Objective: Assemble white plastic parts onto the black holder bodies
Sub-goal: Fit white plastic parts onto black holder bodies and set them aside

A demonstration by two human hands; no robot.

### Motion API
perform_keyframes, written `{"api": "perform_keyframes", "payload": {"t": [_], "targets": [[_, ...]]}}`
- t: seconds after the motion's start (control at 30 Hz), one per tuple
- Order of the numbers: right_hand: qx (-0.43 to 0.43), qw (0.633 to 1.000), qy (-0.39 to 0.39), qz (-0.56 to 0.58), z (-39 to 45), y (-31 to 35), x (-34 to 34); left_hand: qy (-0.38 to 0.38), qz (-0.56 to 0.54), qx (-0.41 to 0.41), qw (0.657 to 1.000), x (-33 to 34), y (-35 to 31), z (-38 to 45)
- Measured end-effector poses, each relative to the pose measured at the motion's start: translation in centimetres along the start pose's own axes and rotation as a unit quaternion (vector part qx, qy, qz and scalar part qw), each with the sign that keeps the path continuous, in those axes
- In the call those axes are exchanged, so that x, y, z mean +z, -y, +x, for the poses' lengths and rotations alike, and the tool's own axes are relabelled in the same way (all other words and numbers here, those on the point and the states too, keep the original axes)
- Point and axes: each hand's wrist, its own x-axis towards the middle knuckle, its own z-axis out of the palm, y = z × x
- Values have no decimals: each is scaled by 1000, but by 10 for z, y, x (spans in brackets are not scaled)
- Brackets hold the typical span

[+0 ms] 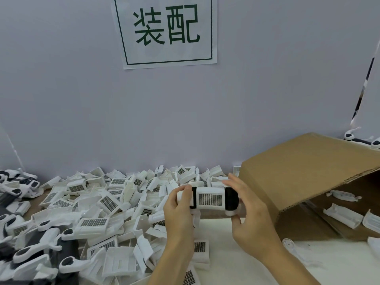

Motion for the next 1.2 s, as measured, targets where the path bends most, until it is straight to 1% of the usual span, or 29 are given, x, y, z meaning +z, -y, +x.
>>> {"api": "perform_keyframes", "payload": {"t": [0.13,0.3,0.33,0.4,0.47,0.53,0.6,0.67,0.7,0.77,0.93,1.07,1.13,1.2], "targets": [[77,993,-4,84,2,-7,-4,1,43,48,998,3,-3,-4],[128,987,28,94,2,-11,-12,22,47,29,998,3,-8,-8],[145,985,32,92,2,-13,-13,25,55,33,998,3,-9,-8],[193,975,32,101,2,-17,-13,47,102,69,991,4,-10,-10],[258,956,16,135,1,-18,-12,73,131,105,983,6,-10,-10],[318,928,16,193,2,-16,-11,85,130,109,982,6,-10,-10],[363,891,37,270,3,-14,-12,109,128,108,980,6,-12,-13],[392,855,60,335,3,-10,-13,141,109,106,978,7,-13,-16],[400,843,70,354,3,-10,-13,151,99,104,978,7,-13,-17],[407,830,82,372,3,-9,-12,160,88,101,978,7,-12,-17],[402,833,85,371,3,-9,-11,154,85,98,979,7,-10,-15],[392,839,42,375,4,-8,-11,129,54,64,988,5,-8,-10],[365,851,14,377,5,-6,-12,115,41,44,992,5,-7,-10],[325,874,-19,360,4,-5,-11,101,38,28,994,5,-7,-12]]}}
